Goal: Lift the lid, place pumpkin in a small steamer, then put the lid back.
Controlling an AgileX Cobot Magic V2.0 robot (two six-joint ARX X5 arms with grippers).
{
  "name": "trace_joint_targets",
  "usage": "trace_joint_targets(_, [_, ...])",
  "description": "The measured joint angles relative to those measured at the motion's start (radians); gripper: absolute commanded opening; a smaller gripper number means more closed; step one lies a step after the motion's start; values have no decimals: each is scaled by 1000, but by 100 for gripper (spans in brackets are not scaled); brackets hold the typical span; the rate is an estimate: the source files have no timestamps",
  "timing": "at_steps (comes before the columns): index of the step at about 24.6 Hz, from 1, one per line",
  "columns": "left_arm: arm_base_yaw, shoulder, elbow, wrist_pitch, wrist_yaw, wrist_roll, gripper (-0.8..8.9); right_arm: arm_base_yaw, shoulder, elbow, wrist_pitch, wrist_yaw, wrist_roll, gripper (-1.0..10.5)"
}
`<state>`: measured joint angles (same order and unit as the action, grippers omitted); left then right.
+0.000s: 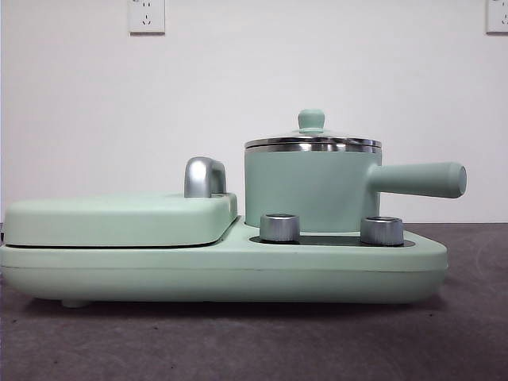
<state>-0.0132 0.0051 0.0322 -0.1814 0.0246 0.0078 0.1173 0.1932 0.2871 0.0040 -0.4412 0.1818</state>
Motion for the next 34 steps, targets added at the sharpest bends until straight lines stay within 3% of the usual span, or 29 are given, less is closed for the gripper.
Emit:
trace_joint_targets(9, [0, 0, 0, 0, 0, 0, 27, -106, -140, -266, -5, 235, -96, 39])
trace_joint_targets(17, [0, 0, 0, 0, 0, 0, 27, -119, -188, -271, -145, 390, -130, 39])
trace_joint_targets(34, [0, 0, 0, 0, 0, 0, 27, -126, -187, -271, -169, 425, -152, 39])
